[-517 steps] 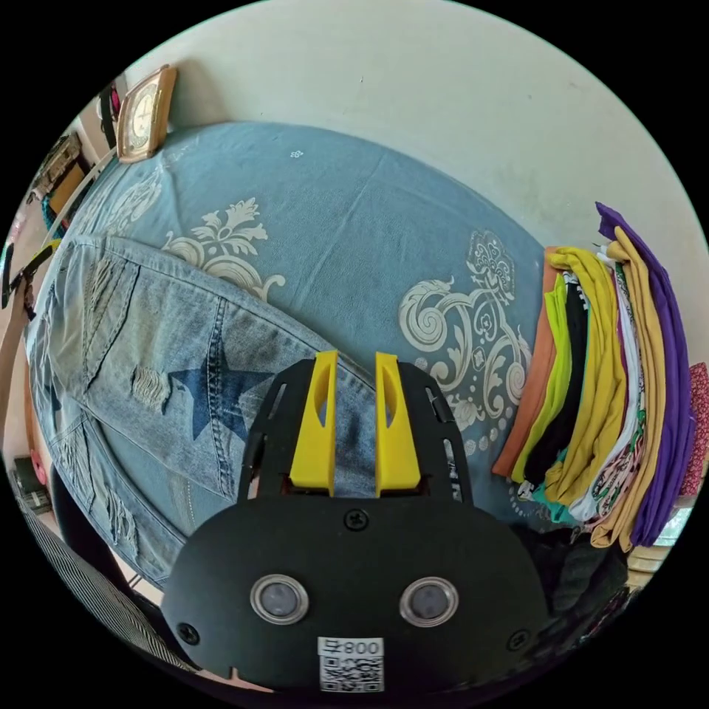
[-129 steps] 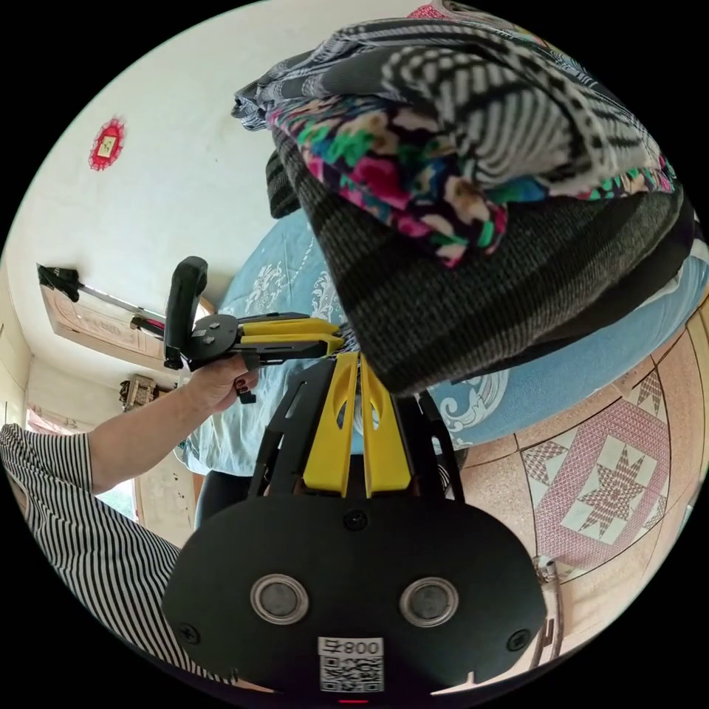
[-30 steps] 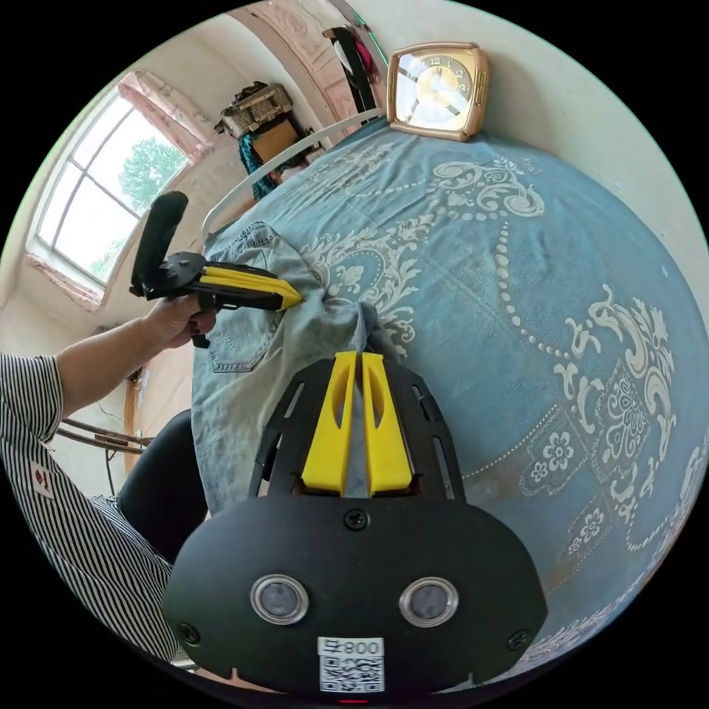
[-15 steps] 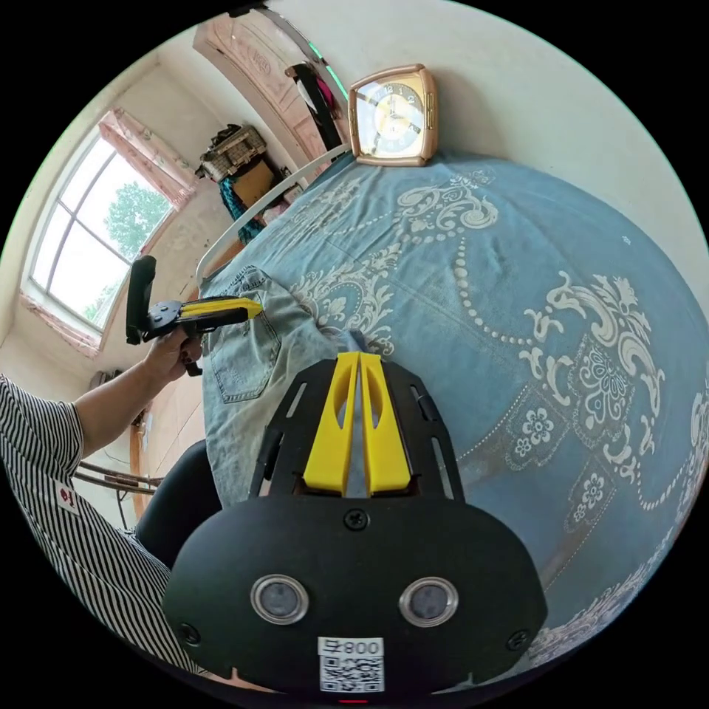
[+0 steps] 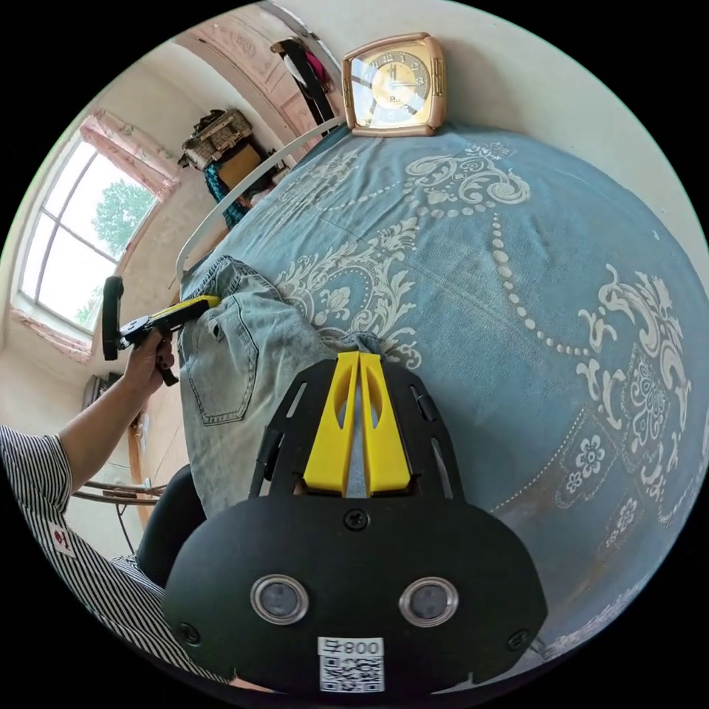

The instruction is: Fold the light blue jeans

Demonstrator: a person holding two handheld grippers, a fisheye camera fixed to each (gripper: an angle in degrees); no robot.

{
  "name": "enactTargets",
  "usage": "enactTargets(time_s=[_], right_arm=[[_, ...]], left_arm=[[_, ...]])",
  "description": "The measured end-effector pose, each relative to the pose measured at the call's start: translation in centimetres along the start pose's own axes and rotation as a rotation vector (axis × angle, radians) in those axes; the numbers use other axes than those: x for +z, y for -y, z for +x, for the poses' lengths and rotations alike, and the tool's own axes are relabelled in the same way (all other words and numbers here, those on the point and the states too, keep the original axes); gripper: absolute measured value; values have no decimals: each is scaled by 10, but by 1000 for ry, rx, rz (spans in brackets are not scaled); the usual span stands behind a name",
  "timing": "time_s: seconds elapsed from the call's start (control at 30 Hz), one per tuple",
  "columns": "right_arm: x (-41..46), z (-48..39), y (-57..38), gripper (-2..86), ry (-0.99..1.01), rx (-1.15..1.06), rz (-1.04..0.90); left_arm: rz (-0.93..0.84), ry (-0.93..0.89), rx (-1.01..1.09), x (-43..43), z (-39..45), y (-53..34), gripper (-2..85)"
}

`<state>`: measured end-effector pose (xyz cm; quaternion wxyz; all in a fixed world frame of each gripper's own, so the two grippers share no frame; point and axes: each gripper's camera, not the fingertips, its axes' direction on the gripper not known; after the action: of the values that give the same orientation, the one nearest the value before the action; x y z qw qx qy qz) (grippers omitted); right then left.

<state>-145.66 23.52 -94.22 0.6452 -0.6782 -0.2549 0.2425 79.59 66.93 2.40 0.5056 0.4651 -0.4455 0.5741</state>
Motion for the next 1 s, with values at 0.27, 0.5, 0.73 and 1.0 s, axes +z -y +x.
enactTargets(time_s=[0.27, 0.5, 0.73, 1.0], right_arm=[[1, -8, 10, 0, -92, -44, -13], [-75, -21, -30, 0, -123, -31, 55], [-127, -58, -164, 1, -89, 31, -60], [-101, -106, -250, 2, -228, 12, -272]], left_arm=[[0, -29, -28, -13, 0, -33, 1], [51, -79, -33, -65, 21, -81, 1], [-101, -48, -106, -70, 22, -122, 1], [-178, -75, -137, -108, 54, -122, 1]])
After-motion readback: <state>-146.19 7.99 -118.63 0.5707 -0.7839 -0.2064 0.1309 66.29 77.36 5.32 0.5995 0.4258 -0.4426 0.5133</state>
